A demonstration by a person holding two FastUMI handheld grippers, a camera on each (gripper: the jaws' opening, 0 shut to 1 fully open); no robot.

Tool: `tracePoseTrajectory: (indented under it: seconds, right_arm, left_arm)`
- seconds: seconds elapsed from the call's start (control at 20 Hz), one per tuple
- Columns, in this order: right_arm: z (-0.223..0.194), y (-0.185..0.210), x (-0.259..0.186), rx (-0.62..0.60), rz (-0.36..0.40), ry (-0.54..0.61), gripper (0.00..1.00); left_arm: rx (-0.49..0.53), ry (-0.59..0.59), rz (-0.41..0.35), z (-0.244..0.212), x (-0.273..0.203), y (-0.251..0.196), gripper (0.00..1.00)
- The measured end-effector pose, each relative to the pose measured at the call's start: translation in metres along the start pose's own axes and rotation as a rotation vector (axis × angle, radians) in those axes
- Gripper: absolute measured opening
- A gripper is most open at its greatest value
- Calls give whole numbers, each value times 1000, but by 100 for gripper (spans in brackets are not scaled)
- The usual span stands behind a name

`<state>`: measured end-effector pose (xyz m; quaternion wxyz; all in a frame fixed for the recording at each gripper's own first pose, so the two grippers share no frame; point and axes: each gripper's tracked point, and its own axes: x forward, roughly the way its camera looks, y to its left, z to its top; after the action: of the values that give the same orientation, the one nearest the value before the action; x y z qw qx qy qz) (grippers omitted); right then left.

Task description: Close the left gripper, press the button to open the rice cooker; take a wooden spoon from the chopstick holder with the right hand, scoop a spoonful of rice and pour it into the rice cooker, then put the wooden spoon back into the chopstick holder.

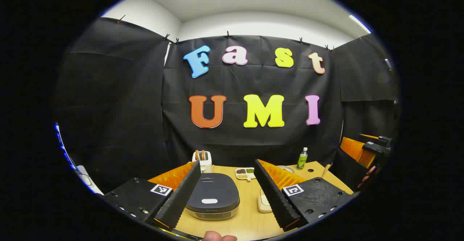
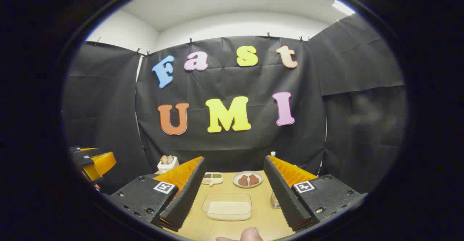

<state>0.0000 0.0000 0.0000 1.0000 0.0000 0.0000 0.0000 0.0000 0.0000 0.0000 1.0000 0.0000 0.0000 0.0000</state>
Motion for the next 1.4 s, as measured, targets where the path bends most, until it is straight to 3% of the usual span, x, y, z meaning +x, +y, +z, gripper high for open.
tracePoseTrajectory:
  seconds: [1.4]
  right_arm:
    - [3,-21,21,-7,-2,7,100]
  left_arm:
    - [-26,65,30,-10,12,11,95]
